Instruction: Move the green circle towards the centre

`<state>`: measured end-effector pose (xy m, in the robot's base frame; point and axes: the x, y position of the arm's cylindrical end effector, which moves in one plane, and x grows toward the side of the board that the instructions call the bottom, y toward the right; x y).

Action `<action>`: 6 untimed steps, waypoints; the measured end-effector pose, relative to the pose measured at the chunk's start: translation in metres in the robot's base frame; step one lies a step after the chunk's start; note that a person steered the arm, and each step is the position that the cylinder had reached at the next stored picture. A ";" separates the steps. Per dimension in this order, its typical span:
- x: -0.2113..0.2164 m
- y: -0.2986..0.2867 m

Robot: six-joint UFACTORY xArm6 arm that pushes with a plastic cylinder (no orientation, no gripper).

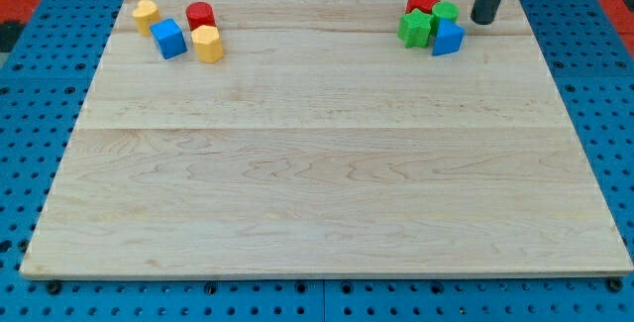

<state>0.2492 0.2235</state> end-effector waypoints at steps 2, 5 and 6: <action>0.028 -0.114; -0.020 -0.141; -0.011 -0.168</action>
